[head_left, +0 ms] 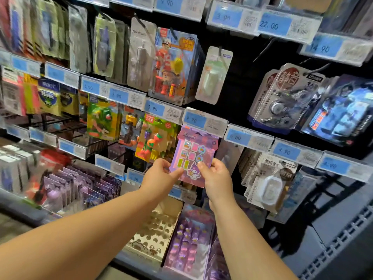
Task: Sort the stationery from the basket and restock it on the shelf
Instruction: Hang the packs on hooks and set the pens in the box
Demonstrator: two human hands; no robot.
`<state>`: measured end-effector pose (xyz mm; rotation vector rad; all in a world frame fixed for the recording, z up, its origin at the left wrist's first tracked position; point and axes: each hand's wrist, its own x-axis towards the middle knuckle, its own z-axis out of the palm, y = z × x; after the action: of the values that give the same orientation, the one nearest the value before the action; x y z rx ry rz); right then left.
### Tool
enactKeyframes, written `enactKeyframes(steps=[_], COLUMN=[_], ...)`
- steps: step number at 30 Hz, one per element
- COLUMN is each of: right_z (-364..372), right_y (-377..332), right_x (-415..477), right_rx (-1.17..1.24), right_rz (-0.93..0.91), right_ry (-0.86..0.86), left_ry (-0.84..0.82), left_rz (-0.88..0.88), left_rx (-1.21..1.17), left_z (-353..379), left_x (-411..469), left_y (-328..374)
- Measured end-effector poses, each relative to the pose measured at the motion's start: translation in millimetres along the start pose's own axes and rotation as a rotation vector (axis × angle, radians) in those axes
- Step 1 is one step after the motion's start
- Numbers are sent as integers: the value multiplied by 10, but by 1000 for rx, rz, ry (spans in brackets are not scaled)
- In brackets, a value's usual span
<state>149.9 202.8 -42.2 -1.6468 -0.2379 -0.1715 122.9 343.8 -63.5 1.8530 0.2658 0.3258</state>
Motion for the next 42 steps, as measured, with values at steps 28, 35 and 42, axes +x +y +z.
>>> enactKeyframes(steps=[28, 35, 42], right_z=[67, 87, 119], right_y=[120, 155, 183], right_x=[70, 159, 215], right_rx=[-68, -183, -245], right_rz=[-7, 81, 114], right_ry=[176, 309, 337], left_ry=[109, 210, 189], left_rz=[8, -25, -52], left_rx=[-50, 18, 39], left_z=[136, 230, 284], left_x=[-29, 109, 165], left_y=[-43, -1, -24])
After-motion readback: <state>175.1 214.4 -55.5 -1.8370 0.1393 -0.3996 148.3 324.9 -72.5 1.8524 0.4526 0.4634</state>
